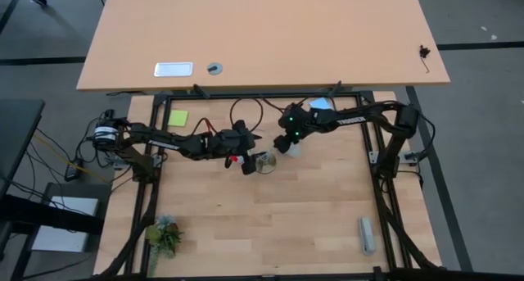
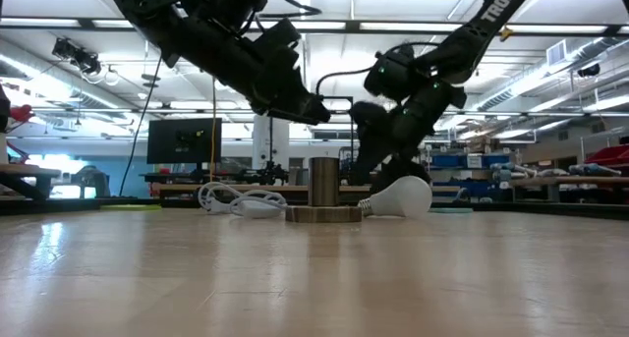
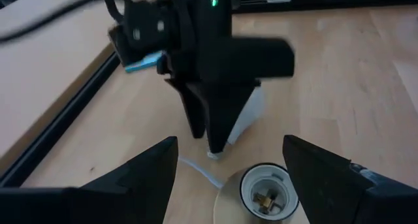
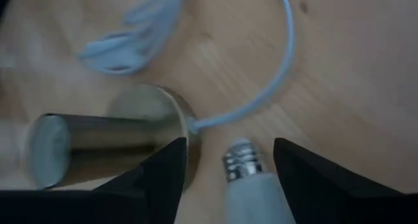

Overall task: Screw lightbulb
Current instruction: Return to Home Position

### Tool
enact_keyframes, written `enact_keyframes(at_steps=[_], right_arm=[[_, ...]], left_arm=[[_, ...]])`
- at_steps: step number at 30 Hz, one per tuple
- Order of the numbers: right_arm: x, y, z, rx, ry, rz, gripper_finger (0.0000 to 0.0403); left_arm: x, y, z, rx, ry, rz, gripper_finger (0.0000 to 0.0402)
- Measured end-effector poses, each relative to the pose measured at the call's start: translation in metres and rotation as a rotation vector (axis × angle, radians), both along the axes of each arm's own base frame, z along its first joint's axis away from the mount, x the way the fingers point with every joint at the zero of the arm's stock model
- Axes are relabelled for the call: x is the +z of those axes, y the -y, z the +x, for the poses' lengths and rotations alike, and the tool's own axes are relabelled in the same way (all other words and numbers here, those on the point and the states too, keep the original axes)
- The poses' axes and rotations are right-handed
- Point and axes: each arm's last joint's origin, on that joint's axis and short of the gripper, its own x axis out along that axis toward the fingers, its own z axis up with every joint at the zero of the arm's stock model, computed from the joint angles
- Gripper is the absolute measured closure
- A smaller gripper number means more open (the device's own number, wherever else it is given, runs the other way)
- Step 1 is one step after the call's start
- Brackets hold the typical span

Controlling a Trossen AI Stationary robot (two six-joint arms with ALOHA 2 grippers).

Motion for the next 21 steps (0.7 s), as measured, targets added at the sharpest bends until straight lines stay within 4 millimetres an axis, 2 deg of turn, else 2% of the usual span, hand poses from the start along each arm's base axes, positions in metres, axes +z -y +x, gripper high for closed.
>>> enact_keyframes(at_steps=[3, 7, 12, 16, 21], right_arm=[[0.014, 0.003, -0.004, 0.029, 0.037, -0.051, 0.0165], [0.042, 0.006, -0.016, 0.066, 0.084, -0.166, 0.0173], [0.076, -0.003, -0.037, 0.208, 0.088, -0.324, 0.0202], [0.100, -0.019, -0.048, 0.304, 0.134, -0.412, 0.0263], [0.121, -0.044, -0.050, 0.472, 0.230, -0.567, 0.0373]], left_arm=[[0.003, 0.000, -0.001, 0.002, 0.010, 0.006, 0.0120], [0.009, 0.000, -0.003, 0.000, 0.032, 0.014, 0.0120], [0.027, 0.001, -0.011, -0.006, 0.069, 0.037, 0.0137], [0.043, 0.003, -0.022, -0.072, 0.089, 0.054, 0.0195], [0.056, 0.006, -0.033, -0.136, 0.095, 0.034, 0.0310]])
